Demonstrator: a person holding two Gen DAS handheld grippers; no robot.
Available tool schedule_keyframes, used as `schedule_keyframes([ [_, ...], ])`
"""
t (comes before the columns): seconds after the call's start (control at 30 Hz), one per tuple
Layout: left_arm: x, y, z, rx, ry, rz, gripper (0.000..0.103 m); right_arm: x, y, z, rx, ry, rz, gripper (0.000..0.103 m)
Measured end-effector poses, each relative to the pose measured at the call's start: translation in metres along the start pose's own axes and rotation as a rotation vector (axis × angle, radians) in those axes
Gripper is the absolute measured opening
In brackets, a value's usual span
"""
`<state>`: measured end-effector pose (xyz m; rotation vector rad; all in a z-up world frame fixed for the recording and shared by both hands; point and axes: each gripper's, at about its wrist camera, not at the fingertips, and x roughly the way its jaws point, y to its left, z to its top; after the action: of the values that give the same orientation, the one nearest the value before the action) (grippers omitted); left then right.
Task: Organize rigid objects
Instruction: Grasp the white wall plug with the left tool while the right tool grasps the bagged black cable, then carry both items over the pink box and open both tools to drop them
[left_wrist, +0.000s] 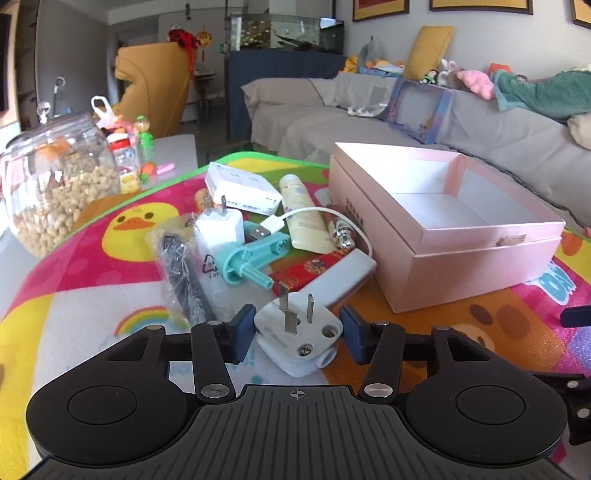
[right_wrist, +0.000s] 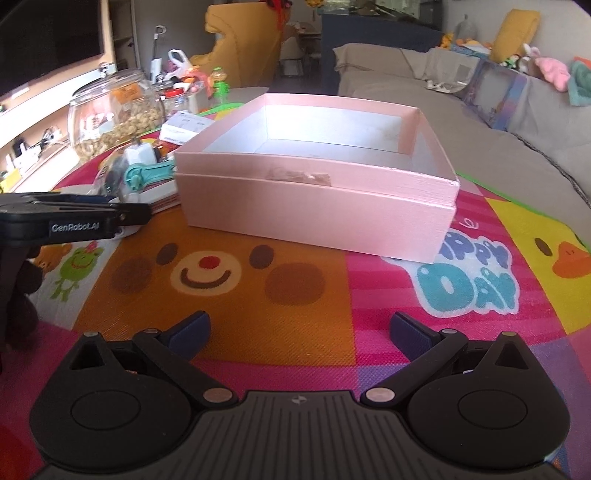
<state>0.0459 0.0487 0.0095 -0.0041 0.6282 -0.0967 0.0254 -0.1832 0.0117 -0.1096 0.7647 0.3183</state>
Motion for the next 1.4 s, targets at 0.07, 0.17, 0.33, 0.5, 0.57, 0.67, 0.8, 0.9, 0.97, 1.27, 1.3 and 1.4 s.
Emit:
schedule_keyframes([
  [0.07, -0.013, 0.005, -0.007, -0.011, 0.008, -0.023, 0.055, -0.002, 0.006, 0.001, -0.026, -0.009, 0.022, 0.095],
  [0.17, -0.043, 0.015, -0.027, -0.012, 0.014, -0.03, 0.055, -0.008, 0.023, 0.011, -0.067, -0.066, 0.037, 0.092],
  [0.33, -0.092, 0.046, -0.057, -0.055, 0.022, 0.029, 0.055, -0.012, 0.068, 0.054, -0.142, -0.134, 0.178, 0.072],
  [0.5, -0.109, 0.067, -0.066, -0.104, 0.022, 0.026, 0.055, 0.029, 0.134, 0.107, -0.214, -0.105, 0.263, 0.053],
  [0.57, -0.109, 0.069, -0.067, -0.108, 0.017, 0.001, 0.055, 0.055, 0.155, 0.123, -0.221, -0.056, 0.284, 0.047],
  [0.67, -0.107, 0.068, -0.068, -0.111, 0.009, -0.046, 0.055, 0.092, 0.184, 0.139, -0.238, -0.015, 0.27, 0.042],
  [0.8, -0.103, 0.07, -0.069, -0.124, 0.004, -0.065, 0.055, 0.127, 0.207, 0.148, -0.28, 0.058, 0.242, 0.036],
  [0.9, -0.105, 0.073, -0.068, -0.12, 0.009, -0.088, 0.055, 0.127, 0.204, 0.147, -0.267, 0.099, 0.269, 0.021],
  [0.97, -0.109, 0.071, -0.069, -0.099, 0.015, -0.12, 0.055, 0.107, 0.19, 0.144, -0.218, 0.121, 0.322, 0.02],
  [1.27, -0.124, 0.017, -0.059, 0.093, 0.032, -0.326, 0.055, -0.067, 0.08, 0.078, -0.118, -0.094, 0.344, 0.02],
  [1.3, -0.125, 0.006, -0.055, 0.125, 0.022, -0.338, 0.055, -0.084, 0.064, 0.069, -0.084, -0.125, 0.322, 0.02],
  [1.4, -0.13, -0.019, -0.034, 0.201, -0.017, -0.373, 0.055, -0.122, 0.023, 0.042, -0.002, -0.209, 0.235, 0.02],
])
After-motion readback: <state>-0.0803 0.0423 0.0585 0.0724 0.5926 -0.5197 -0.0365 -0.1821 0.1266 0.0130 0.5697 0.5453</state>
